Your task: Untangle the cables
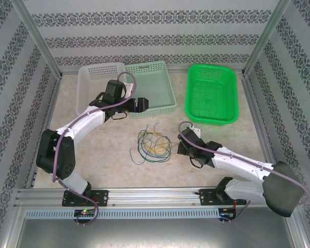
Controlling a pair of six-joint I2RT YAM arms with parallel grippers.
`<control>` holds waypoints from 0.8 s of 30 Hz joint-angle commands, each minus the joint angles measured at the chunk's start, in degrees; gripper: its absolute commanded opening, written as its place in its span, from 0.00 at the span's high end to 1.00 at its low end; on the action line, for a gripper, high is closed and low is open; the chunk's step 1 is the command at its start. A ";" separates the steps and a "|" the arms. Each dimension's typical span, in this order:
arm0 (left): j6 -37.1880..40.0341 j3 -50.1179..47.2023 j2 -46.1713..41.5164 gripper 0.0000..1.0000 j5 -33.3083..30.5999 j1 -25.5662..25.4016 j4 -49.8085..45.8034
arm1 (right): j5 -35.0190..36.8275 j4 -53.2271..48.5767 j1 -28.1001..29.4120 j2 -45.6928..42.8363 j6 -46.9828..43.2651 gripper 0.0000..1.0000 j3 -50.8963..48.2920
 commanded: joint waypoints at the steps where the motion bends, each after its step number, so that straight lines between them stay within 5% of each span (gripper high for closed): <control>1: 1.05 1.51 -0.41 0.12 1.17 -0.45 1.07 | 3.97 -2.19 0.58 -2.61 -2.19 1.00 2.91; 9: 0.93 1.05 -0.24 0.12 2.57 -0.43 1.11 | 8.36 -7.66 -0.31 -9.35 -8.74 1.00 8.77; 24: 5.14 1.94 -1.24 0.04 7.82 -1.51 -0.17 | 3.77 -14.34 -5.37 -9.82 -22.01 1.00 25.69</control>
